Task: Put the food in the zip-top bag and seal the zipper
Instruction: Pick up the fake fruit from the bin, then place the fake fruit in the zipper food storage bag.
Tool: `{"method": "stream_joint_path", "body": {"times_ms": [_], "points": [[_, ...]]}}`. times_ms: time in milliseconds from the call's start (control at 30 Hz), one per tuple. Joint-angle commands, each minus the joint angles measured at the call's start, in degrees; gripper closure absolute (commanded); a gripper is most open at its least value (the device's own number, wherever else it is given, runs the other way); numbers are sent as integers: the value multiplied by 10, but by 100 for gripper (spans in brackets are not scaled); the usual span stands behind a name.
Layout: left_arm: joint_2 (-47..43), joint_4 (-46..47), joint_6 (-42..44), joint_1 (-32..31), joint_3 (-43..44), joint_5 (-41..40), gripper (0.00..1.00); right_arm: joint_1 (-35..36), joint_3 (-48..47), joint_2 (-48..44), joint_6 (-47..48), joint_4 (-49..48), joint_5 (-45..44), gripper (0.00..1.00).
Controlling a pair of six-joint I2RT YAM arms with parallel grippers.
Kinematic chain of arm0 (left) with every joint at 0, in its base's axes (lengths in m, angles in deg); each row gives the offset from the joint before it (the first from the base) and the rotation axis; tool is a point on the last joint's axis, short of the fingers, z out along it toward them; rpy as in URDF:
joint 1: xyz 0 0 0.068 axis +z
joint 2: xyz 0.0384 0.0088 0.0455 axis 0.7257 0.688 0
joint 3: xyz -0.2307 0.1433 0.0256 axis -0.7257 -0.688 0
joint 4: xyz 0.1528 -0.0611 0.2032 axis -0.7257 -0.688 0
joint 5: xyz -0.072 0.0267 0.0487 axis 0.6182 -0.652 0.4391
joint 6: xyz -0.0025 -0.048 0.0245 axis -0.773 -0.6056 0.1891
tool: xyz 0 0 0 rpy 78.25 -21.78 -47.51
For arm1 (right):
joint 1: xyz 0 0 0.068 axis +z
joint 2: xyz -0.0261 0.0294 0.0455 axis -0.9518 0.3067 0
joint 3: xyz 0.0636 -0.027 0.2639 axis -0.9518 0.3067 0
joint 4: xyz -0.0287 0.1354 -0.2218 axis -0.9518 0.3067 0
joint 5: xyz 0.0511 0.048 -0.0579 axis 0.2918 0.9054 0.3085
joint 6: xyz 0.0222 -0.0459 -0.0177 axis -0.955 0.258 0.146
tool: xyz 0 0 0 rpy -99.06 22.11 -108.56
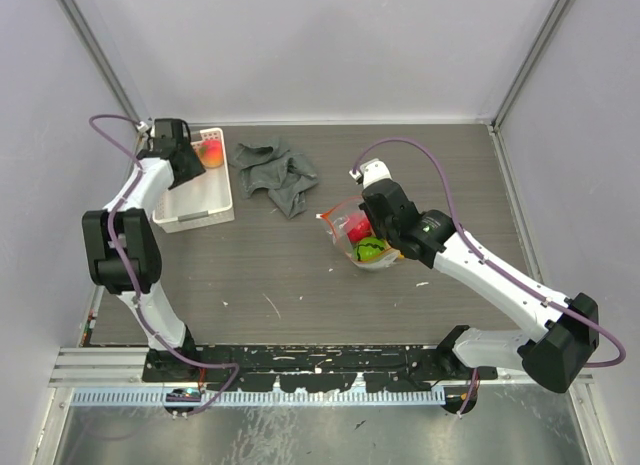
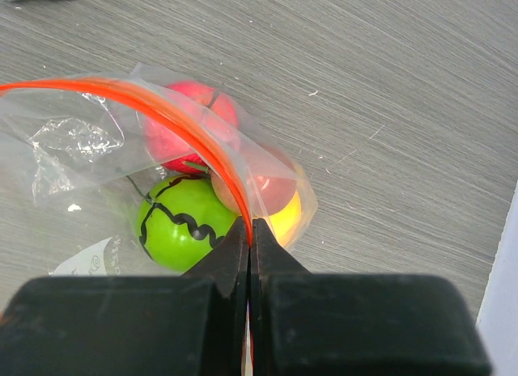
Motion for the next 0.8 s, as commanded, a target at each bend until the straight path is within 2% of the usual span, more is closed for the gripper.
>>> {"method": "stream_joint_path", "body": {"times_ms": [0,233,533,767], "points": [[-75,-43,-50,-23,-10,74,73,-1,-18,-24,-7,-19,4,100],[-187,-37,-102,-57,-88,188,76,-2,-16,-26,-22,-24,2,100],[-311,-52,-128,-151,-172,239,77,-1,-17,-33,-32,-34,8,100],[-376,-55,-158,-219,-182,289,77,-2,-16,-43,-44,-34,4,100]]}}
